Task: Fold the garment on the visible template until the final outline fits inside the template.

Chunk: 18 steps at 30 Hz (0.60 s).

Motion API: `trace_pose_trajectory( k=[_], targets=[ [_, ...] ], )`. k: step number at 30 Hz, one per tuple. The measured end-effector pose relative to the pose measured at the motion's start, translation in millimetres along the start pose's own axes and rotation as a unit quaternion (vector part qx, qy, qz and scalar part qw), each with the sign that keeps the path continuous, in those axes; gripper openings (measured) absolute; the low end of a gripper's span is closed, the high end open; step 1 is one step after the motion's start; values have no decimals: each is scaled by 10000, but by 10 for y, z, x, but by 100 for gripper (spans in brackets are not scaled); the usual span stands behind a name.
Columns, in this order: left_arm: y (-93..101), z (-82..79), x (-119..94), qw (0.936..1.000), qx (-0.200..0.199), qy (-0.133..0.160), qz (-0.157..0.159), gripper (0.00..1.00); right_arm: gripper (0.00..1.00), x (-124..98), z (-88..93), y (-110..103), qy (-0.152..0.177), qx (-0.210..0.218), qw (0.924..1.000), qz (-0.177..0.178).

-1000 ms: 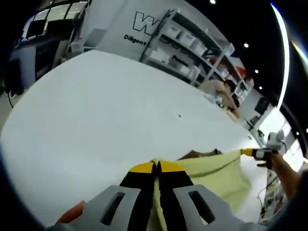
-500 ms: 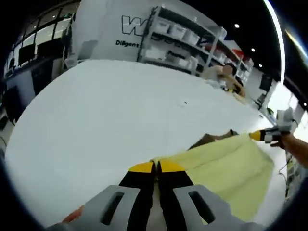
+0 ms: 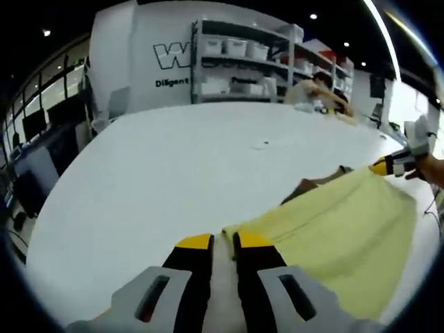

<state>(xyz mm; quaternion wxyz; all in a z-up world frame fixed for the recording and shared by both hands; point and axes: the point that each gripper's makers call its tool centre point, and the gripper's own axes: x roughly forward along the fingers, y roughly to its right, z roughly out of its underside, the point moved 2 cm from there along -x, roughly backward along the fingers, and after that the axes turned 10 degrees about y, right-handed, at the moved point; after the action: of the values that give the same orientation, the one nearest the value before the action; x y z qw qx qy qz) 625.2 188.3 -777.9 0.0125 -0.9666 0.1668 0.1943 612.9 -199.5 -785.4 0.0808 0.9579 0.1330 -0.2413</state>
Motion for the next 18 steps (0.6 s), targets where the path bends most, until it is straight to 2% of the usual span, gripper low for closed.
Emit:
trace_pose_trajectory(
  k=[6, 12, 18],
  targets=[
    [-2, -32, -27, 10000, -64, 7, -16, 6, 8, -60, -48, 84, 142, 205, 9996, 148],
    [-124, -50, -87, 9998, -109, -42, -131, 10, 8, -162, -126, 209, 283, 257, 9988, 290],
    [-147, -112, -163, 9996, -210, 43, -202, 13, 7, -252, -231, 174, 532, 281, 9978, 270]
  ],
)
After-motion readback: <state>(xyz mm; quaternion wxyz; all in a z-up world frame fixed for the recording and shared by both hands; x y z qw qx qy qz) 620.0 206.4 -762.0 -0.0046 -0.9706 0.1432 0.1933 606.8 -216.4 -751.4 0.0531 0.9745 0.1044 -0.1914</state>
